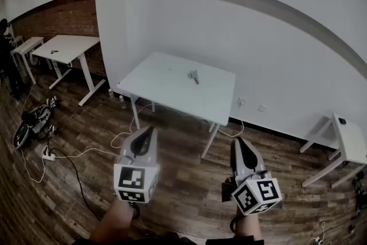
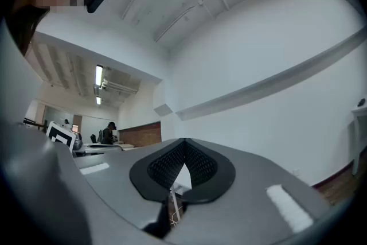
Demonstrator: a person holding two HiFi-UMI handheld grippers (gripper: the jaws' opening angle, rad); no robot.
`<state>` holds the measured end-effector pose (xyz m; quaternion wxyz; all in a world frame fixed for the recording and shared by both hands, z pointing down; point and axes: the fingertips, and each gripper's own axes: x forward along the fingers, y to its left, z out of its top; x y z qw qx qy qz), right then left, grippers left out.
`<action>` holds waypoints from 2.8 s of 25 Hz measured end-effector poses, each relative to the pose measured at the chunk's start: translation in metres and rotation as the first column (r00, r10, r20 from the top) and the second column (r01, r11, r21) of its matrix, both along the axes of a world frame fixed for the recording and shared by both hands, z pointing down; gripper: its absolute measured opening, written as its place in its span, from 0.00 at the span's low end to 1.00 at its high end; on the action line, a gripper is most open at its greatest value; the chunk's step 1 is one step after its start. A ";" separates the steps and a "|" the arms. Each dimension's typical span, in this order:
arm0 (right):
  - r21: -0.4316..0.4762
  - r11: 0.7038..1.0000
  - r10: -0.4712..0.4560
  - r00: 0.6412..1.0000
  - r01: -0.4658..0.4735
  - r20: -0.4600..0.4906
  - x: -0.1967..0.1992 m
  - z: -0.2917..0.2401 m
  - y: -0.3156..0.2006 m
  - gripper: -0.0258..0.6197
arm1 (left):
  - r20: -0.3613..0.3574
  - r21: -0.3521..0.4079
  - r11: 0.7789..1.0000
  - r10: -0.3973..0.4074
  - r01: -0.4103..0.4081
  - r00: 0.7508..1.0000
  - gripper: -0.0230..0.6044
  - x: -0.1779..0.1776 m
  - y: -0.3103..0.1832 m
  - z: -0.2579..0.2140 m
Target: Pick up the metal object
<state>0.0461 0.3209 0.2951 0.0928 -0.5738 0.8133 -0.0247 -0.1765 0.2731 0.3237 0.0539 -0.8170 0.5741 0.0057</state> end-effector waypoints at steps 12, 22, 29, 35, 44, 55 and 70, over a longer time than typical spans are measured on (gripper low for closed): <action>-0.017 0.999 -0.039 0.999 0.040 0.024 0.032 0.012 -0.029 0.06 | -0.007 -0.012 1.000 -0.006 0.006 1.000 0.04 0.036 -0.033 0.010; -0.017 0.999 -0.029 0.999 0.030 0.040 0.050 0.021 -0.125 0.06 | 0.000 -0.031 0.999 0.012 -0.012 1.000 0.04 0.050 -0.134 0.030; 0.011 1.000 -0.021 0.999 0.020 0.044 0.059 0.008 -0.217 0.06 | 0.018 -0.002 0.999 0.053 -0.053 0.998 0.04 0.071 -0.229 0.014; -0.001 0.999 -0.041 0.998 0.041 0.044 0.065 0.010 -0.281 0.06 | 0.021 -0.009 0.998 0.058 -0.058 0.998 0.04 0.086 -0.289 0.011; -0.013 0.994 -0.111 0.993 0.112 0.045 0.092 0.018 -0.394 0.06 | 0.021 -0.027 1.000 -0.004 0.004 1.000 0.04 0.114 -0.387 0.022; -0.029 0.979 -0.198 0.979 0.200 0.047 0.104 0.029 -0.505 0.06 | 0.036 -0.039 0.996 -0.073 0.075 0.997 0.04 0.129 -0.471 0.028; -0.063 0.990 -0.120 0.991 0.124 0.062 0.101 0.041 -0.598 0.06 | 0.047 -0.078 0.996 0.057 -0.053 0.997 0.04 0.141 -0.581 0.047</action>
